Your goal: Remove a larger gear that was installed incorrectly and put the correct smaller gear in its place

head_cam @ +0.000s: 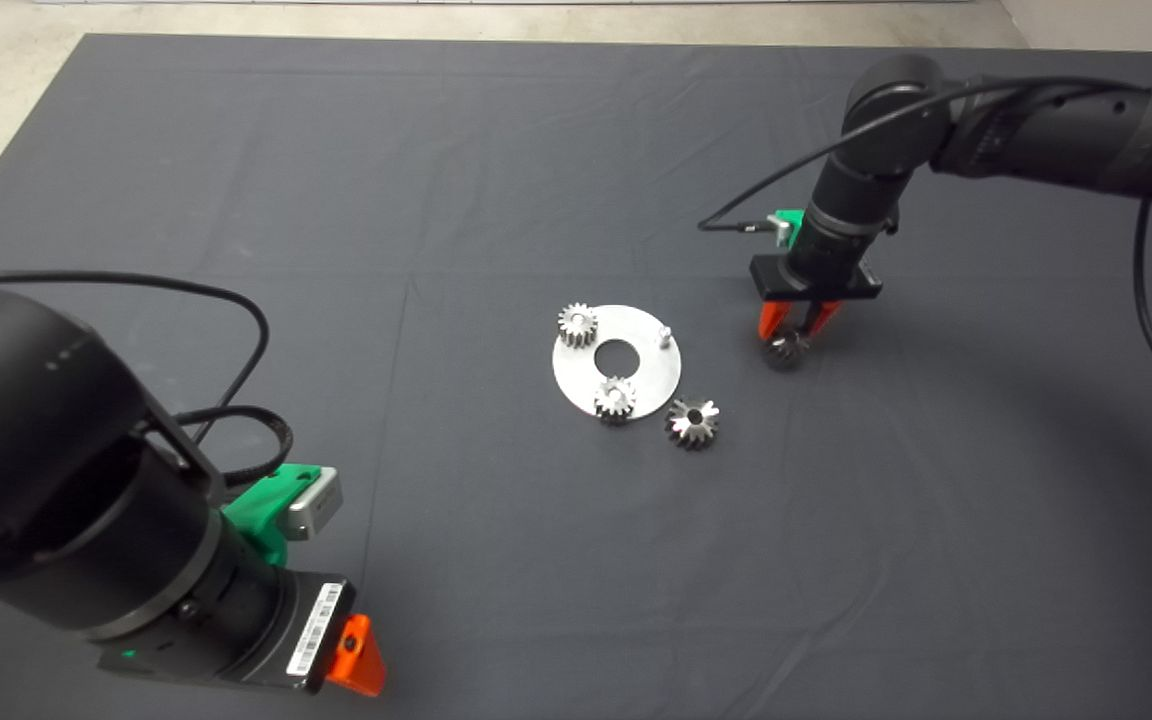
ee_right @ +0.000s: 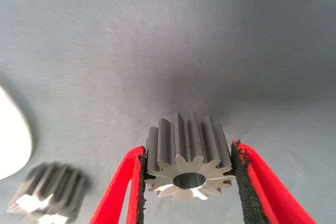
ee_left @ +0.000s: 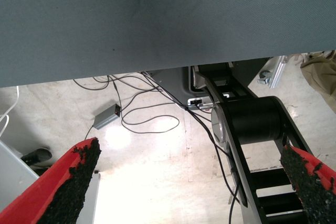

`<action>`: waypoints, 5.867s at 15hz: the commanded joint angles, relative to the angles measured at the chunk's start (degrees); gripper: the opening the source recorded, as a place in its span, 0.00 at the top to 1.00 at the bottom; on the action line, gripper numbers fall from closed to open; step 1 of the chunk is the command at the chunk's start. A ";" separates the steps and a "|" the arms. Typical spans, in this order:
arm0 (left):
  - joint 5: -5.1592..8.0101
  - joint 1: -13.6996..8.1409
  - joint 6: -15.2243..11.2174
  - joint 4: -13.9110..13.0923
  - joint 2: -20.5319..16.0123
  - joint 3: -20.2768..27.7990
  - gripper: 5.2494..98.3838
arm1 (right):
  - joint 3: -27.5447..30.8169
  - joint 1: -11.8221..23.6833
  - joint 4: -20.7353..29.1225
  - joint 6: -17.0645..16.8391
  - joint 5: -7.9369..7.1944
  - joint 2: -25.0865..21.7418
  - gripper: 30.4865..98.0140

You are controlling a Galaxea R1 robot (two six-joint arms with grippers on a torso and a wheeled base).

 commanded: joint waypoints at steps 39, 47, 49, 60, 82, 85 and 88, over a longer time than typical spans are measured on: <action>4.24 3.37 2.07 8.03 1.69 -4.02 0.11 | -2.16 4.27 -3.20 3.36 -7.57 14.37 0.92; 4.24 4.52 1.90 8.03 1.69 -3.93 0.11 | -2.34 4.64 3.25 3.38 -7.57 13.75 0.92; 4.24 4.52 1.90 8.03 1.69 -3.73 0.11 | -2.16 4.64 3.04 3.38 -7.57 13.66 0.92; 4.15 4.52 1.90 8.03 1.69 -3.23 0.11 | -4.01 2.97 3.09 3.38 -7.57 14.36 0.92; 4.13 4.52 1.72 7.92 1.78 -3.32 0.11 | -11.39 2.18 -0.74 -1.19 -7.57 19.20 0.93; 4.14 4.52 1.72 7.86 1.69 -3.05 0.11 | -11.83 2.09 -1.48 -1.28 -7.57 19.29 0.93; 4.15 4.52 1.72 7.94 1.69 -3.05 0.11 | -11.83 2.09 -2.27 -1.28 -7.57 19.20 0.93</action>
